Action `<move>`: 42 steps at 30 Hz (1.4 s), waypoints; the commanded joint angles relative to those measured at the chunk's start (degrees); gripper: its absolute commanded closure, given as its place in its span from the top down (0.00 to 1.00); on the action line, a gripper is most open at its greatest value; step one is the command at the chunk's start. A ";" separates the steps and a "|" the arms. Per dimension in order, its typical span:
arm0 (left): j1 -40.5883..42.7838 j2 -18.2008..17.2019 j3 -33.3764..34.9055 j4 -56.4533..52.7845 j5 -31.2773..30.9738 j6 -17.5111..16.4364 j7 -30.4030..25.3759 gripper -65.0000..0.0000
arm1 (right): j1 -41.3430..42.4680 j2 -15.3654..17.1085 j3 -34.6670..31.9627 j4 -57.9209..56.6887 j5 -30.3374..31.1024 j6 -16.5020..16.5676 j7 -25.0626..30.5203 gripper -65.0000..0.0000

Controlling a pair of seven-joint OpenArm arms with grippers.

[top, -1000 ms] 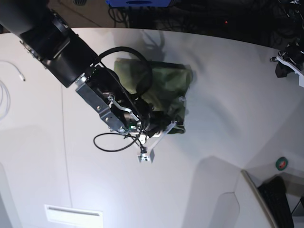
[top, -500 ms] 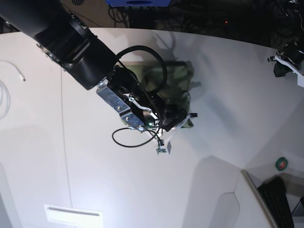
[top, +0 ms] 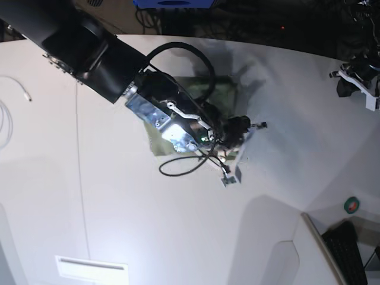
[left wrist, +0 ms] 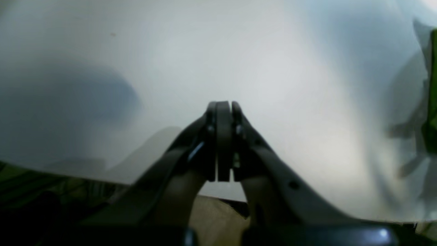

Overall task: Layout the t-shirt on the table in an organized manner, then fold the t-shirt properly
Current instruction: 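Press and smooth the folded layers with the right gripper, then grasp the folded bundle's sides with both grippers and square it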

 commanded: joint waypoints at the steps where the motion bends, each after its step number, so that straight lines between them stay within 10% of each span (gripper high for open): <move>1: -0.33 -0.88 1.06 1.32 -1.06 -0.52 -1.13 0.00 | 1.23 1.42 1.31 4.24 -0.02 -0.02 -0.90 0.00; 5: -0.60 1.84 6.34 5.19 -1.06 -0.52 -1.13 0.00 | -4.04 7.31 9.84 16.20 -0.02 -6.61 -7.40 0.00; 14: -3.06 13.62 22.78 18.37 -1.06 -0.52 -1.04 0.00 | -14.50 17.15 19.16 21.91 -0.02 -6.96 -8.19 0.00; 25: -10.88 14.33 29.28 -1.67 -0.53 -0.52 -1.39 0.00 | -19.25 17.15 18.81 18.05 -0.37 -6.88 -3.97 0.00; 42: -9.04 11.16 29.28 2.29 -0.97 -0.52 -1.22 0.00 | -10.81 16.01 19.25 16.11 -0.28 -6.96 -5.29 0.00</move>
